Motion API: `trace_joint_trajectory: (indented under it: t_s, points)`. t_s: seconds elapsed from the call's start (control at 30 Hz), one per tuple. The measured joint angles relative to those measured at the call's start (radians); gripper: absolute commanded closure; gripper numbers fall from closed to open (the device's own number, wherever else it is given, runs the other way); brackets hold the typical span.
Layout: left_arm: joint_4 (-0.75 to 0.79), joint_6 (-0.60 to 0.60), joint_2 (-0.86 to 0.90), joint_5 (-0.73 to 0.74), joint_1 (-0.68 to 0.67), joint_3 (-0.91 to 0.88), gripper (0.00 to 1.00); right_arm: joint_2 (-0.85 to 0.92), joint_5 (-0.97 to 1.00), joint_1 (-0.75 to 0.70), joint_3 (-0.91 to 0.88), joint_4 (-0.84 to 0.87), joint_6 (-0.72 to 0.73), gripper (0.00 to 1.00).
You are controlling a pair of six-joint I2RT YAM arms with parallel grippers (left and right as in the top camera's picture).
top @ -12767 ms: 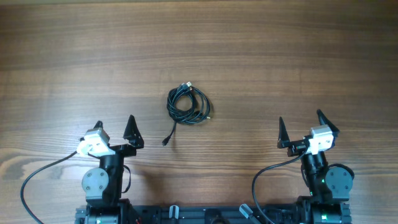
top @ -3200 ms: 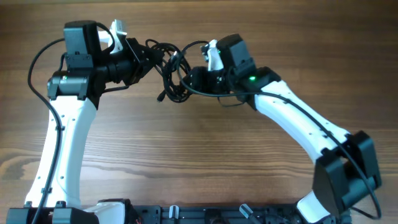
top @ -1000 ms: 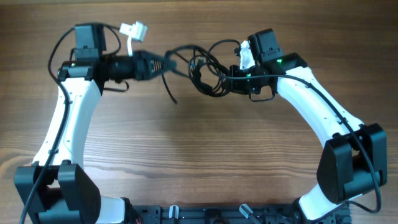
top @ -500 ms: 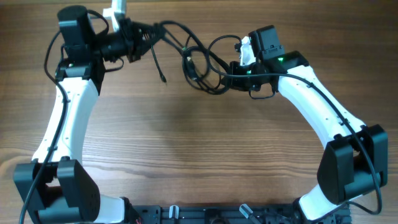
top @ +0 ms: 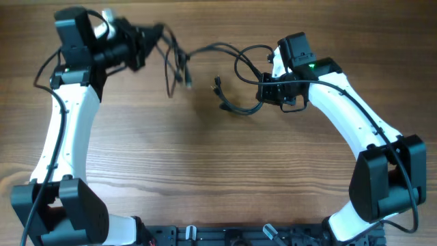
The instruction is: Untangle cables
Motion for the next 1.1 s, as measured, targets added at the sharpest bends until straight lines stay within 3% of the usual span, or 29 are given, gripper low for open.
trace_joint_trajectory:
  t_s: [0.1,0.2,0.43,0.6,0.63,0.67,0.73,0.77,0.8,0.83,0.87,0.93,1.0,1.1]
  points:
    - [-0.27,0.212,-0.001,-0.162,-0.002,-0.002,0.96,-0.002,-0.008,0.0,0.0,-0.008,-0.026,0.96]
    - [-0.411,0.369,-0.002,-0.283,-0.016,-0.002,0.96,-0.034,-0.015,0.0,-0.001,-0.023,-0.043,0.96]
    - [-0.551,0.61,-0.002,-0.368,-0.1,-0.002,0.96,-0.196,-0.015,0.0,-0.001,-0.064,-0.059,0.96]
    - [-0.589,0.71,-0.002,-0.383,-0.19,-0.002,0.96,-0.27,-0.014,0.0,-0.001,-0.091,-0.063,0.96]
    - [-0.59,0.717,-0.002,-0.386,-0.207,-0.002,0.92,-0.279,-0.014,0.0,-0.001,-0.092,-0.063,0.96]
    - [-0.59,0.725,-0.002,-0.387,-0.226,-0.002,0.79,-0.286,-0.014,0.0,-0.001,-0.092,-0.063,0.96]
    - [-0.589,0.741,-0.002,-0.391,-0.256,-0.002,0.43,-0.29,-0.008,0.0,-0.001,-0.092,-0.063,0.95]
    - [-0.589,0.742,-0.002,-0.392,-0.271,-0.002,0.3,-0.29,-0.006,0.0,-0.001,-0.093,-0.063,0.88]
    - [-0.589,0.747,-0.002,-0.394,-0.285,-0.002,0.25,-0.29,-0.003,0.0,-0.001,-0.092,-0.063,0.8]
    - [-0.587,0.752,-0.002,-0.398,-0.29,-0.002,0.21,-0.29,-0.003,-0.002,-0.001,-0.09,-0.067,0.59]
    - [-0.577,0.75,-0.002,-0.398,-0.293,-0.002,0.19,-0.29,-0.003,-0.003,-0.001,-0.088,-0.069,0.45]
    - [-0.562,0.753,-0.002,-0.398,-0.295,-0.002,0.18,-0.29,0.001,-0.006,-0.001,-0.087,-0.066,0.27]
    - [-0.55,0.753,-0.002,-0.402,-0.295,-0.002,0.2,-0.289,0.003,-0.007,-0.001,-0.088,-0.076,0.2]
    - [-0.507,0.754,-0.002,-0.404,-0.295,-0.002,0.27,-0.288,0.005,-0.007,-0.001,-0.087,-0.074,0.19]
